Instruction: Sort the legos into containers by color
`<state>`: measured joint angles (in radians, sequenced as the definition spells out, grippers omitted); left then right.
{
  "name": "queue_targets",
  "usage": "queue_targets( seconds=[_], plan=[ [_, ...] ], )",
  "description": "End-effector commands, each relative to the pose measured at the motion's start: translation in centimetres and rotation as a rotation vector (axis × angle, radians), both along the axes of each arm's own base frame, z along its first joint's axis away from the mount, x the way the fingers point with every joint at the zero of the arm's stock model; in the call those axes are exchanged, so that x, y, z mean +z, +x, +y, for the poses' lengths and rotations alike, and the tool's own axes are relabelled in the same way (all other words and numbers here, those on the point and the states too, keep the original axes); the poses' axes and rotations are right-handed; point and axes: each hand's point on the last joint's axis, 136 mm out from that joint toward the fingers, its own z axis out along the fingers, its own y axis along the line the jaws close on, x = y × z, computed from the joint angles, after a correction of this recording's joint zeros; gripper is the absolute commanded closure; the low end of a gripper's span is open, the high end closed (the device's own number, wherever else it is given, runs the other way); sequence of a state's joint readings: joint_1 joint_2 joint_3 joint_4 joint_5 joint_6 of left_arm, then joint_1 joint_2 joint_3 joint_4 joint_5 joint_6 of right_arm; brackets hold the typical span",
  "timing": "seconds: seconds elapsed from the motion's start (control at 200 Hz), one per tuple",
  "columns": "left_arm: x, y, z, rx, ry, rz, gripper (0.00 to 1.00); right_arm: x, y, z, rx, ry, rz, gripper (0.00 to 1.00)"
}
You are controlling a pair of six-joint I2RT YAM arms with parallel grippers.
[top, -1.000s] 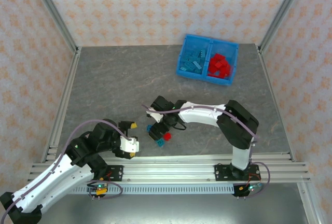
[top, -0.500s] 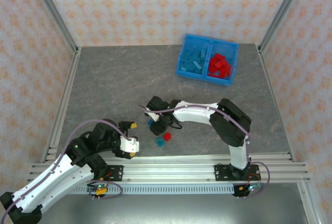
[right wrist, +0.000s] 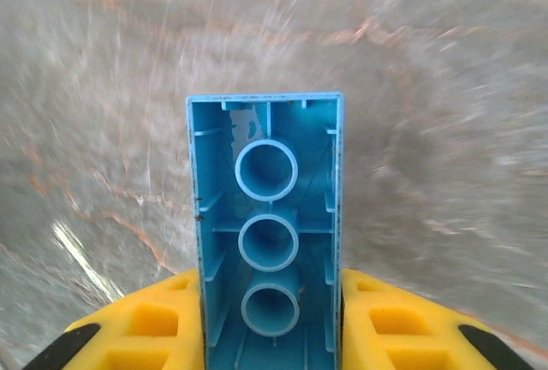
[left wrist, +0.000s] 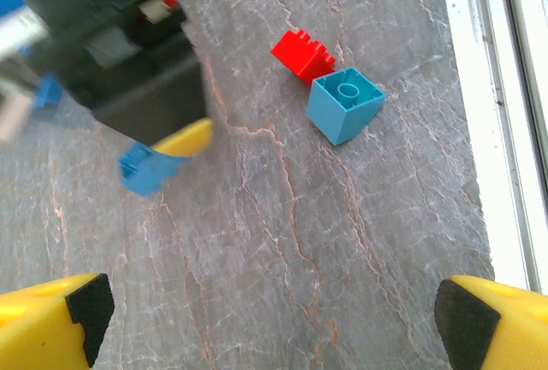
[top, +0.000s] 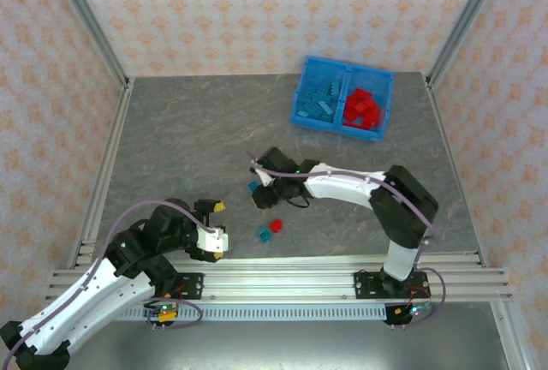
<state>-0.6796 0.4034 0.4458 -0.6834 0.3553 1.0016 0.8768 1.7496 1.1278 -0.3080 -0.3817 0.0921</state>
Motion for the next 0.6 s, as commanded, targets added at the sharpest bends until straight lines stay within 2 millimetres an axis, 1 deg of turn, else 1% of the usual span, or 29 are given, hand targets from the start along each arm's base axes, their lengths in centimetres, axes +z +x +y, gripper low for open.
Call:
queue_targets(
  seconds=[0.0,0.13,0.235,0.34,0.435,0.465,0.511,0.596],
  plan=[
    [0.9,1.4,-0.1,0.093,-0.085,-0.031,0.00,4.2,3.3,-1.2,-0.152,0.123,-0.079,0.78],
    [2.2,3.3,0.1,0.243,-0.202,-0.045,0.00,6.1,6.8,-4.6,-0.300,0.111,-0.180,0.78],
    [2.7,4.5,0.5,0.356,-0.278,-0.031,0.00,8.1,10.1,-7.7,-0.429,0.102,-0.268,0.77],
    [2.6,5.0,0.9,0.398,-0.279,-0.030,0.00,10.4,14.0,-11.3,-0.582,0.087,-0.367,0.77],
    [2.7,5.3,1.0,0.423,-0.284,-0.030,0.00,12.0,17.6,-14.7,-0.727,0.098,-0.416,0.77],
    [2.7,5.3,1.1,0.424,-0.284,-0.029,0.00,12.3,18.7,-15.6,-0.767,0.104,-0.421,0.77],
    [2.8,5.3,1.0,0.424,-0.285,-0.032,0.00,12.9,20.4,-16.6,-0.812,0.116,-0.429,0.76],
    [2.8,5.4,1.2,0.428,-0.281,-0.038,0.00,13.1,23.8,-18.3,-0.877,0.104,-0.433,0.76]
  ],
)
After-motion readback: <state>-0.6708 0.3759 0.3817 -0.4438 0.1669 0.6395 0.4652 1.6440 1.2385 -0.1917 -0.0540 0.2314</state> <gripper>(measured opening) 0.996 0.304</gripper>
